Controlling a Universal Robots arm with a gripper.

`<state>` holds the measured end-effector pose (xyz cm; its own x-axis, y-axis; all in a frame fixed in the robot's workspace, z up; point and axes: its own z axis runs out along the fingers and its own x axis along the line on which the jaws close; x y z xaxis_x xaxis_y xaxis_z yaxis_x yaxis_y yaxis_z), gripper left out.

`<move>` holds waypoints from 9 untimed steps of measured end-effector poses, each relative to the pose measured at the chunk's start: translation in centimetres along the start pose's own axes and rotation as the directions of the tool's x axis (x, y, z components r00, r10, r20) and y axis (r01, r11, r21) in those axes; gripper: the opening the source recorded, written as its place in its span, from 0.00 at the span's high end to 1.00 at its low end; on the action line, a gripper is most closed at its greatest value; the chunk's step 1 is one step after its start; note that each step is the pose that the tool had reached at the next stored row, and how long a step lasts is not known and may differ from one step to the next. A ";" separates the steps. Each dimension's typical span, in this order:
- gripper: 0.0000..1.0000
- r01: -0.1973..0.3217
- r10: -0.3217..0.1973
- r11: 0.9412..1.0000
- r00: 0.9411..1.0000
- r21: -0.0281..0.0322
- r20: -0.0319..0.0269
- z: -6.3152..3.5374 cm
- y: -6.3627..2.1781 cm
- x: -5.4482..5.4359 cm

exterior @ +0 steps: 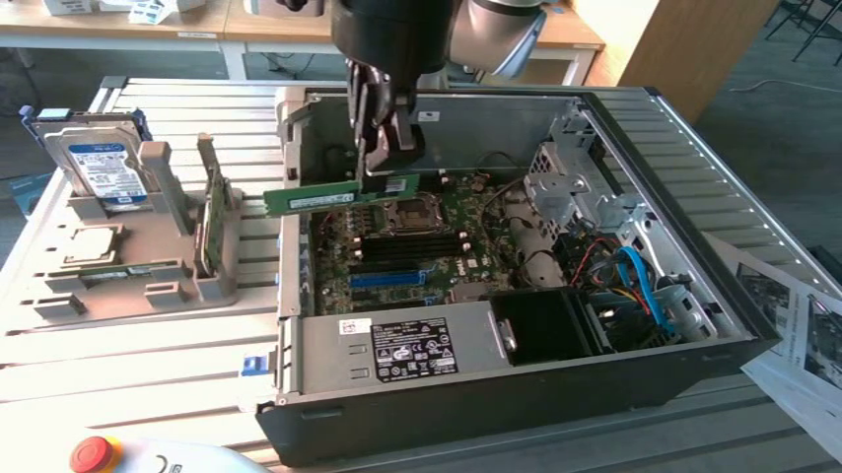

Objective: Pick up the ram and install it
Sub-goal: 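Pick up the ram and move it above insertion slot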

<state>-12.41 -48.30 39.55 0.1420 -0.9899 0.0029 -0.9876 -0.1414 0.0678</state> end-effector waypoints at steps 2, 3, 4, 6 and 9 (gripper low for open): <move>0.88 0.000 0.000 1.000 1.000 0.000 0.000 0.00 -0.04 0.0; 0.88 0.000 0.000 1.000 1.000 0.000 0.000 0.00 -0.04 0.0; 0.88 0.000 0.000 1.000 1.000 0.000 0.000 0.00 -0.04 0.0; 0.88 0.000 0.000 1.000 1.000 0.000 0.000 0.00 -0.05 0.0; 0.88 -0.010 0.010 1.000 1.000 0.001 0.001 -0.01 -0.17 0.0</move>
<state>-12.24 -48.30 39.55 0.1324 -0.9912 0.0029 -0.9890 -0.1319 0.0672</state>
